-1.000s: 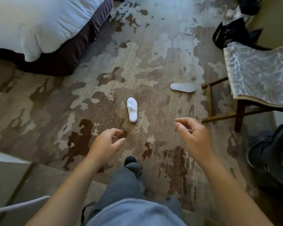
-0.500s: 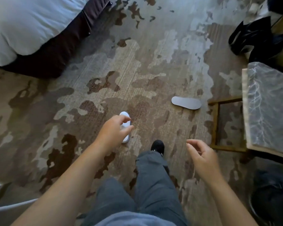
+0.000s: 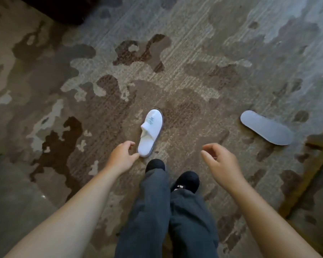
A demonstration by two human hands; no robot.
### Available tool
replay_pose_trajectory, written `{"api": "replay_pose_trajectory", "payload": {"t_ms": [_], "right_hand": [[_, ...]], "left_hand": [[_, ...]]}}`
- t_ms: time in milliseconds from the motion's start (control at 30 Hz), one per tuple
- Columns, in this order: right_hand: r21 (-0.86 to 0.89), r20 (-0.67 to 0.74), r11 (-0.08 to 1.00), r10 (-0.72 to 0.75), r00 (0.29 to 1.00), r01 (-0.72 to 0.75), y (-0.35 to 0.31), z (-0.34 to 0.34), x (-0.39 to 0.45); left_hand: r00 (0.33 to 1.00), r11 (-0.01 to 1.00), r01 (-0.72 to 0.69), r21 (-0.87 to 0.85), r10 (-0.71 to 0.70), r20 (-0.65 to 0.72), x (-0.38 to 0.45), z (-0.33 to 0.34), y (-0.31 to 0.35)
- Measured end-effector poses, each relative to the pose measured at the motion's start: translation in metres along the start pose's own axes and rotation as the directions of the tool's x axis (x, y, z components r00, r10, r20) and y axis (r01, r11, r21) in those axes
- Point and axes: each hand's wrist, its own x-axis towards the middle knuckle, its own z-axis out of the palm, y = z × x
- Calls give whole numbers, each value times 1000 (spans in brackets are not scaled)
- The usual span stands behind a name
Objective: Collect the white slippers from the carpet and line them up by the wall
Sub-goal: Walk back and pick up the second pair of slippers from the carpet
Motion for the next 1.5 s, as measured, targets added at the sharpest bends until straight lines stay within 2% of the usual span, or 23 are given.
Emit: {"api": "replay_pose_trajectory", "payload": {"t_ms": [133, 300, 433, 467, 567, 633, 800, 933, 1100, 1200, 1300, 1400, 1500], "right_hand": [[-43, 52, 999, -1, 999, 3, 69, 63, 90], [-132, 79, 990, -37, 996, 48, 161, 145, 201], [-181, 122, 980, -62, 991, 84, 210, 198, 274], [-182, 129, 979, -68, 989, 91, 217, 207, 288], [-190, 144, 973, -103, 984, 130, 223, 223, 313], [-190, 151, 969, -130, 980, 158, 222, 221, 317], [-112, 39, 987, -111, 993, 115, 226, 200, 317], [-49, -47, 998, -45, 998, 42, 237, 184, 320], [41, -226, 997, 76, 971, -68, 239, 110, 308], [83, -339, 986, 165, 926, -145, 250, 45, 283], [115, -470, 974, 226, 853, -195, 277, -4, 273], [55, -539, 963, 250, 804, -262, 321, -36, 291], [-64, -530, 939, 256, 808, -339, 370, -53, 328]], "left_hand": [[994, 990, 106, -93, -108, -27, 105, 73, -29], [989, 978, 75, -195, -99, -113, 238, 159, -76], [970, 903, 107, -417, -187, -156, 317, 203, -109], [965, 885, 108, -453, -204, -167, 330, 210, -115], [929, 912, 123, -391, -245, -278, 351, 221, -124], [905, 904, 132, -407, -278, -323, 353, 222, -119], [929, 817, 175, -549, -322, -182, 353, 221, -89], [952, 807, 27, -590, -201, -232, 351, 219, -53], [970, 807, -209, -552, 99, -224, 337, 202, 46], [947, 787, -319, -529, 293, -134, 317, 201, 120], [903, 766, -399, -504, 423, -72, 306, 215, 187], [865, 735, -440, -517, 500, -25, 311, 250, 247], [851, 735, -442, -514, 525, 20, 327, 294, 283]]}}
